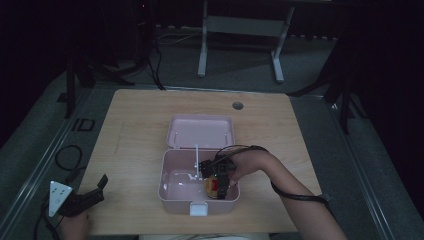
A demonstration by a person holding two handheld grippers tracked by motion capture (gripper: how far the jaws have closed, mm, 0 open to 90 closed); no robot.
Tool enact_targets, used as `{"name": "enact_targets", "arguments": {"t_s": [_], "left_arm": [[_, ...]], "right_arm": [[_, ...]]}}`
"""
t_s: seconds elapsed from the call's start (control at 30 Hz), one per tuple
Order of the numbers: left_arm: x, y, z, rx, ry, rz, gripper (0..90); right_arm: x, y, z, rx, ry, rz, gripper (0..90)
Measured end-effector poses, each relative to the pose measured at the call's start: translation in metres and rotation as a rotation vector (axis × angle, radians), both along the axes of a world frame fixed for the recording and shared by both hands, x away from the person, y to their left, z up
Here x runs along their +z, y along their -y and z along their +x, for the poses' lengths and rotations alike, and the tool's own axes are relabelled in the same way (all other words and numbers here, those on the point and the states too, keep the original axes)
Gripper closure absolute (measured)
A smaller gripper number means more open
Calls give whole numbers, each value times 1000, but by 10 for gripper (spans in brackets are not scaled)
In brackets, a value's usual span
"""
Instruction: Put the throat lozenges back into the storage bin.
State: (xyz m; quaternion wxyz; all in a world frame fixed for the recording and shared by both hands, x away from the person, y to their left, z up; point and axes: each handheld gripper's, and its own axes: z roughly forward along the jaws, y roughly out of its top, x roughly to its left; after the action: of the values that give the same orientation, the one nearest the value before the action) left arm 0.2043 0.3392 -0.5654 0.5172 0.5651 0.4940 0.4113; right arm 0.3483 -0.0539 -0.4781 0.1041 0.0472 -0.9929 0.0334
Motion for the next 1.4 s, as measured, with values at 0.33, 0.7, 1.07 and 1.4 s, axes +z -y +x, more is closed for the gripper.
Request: {"name": "enact_targets", "arguments": {"t_s": [0.33,0.7,1.07,1.4], "left_arm": [[0,0,0,-2,2,-4,30],[0,-1,0,-5,1,-5,30],[0,0,0,-2,-1,1,30],[0,0,0,-2,-2,3,30]], "right_arm": [[-7,-2,3,-37,-8,-37,202],[-5,-1,3,-36,17,-37,170],[28,8,0,-40,41,70,170],[74,36,-2,-49,54,217,133]]}}
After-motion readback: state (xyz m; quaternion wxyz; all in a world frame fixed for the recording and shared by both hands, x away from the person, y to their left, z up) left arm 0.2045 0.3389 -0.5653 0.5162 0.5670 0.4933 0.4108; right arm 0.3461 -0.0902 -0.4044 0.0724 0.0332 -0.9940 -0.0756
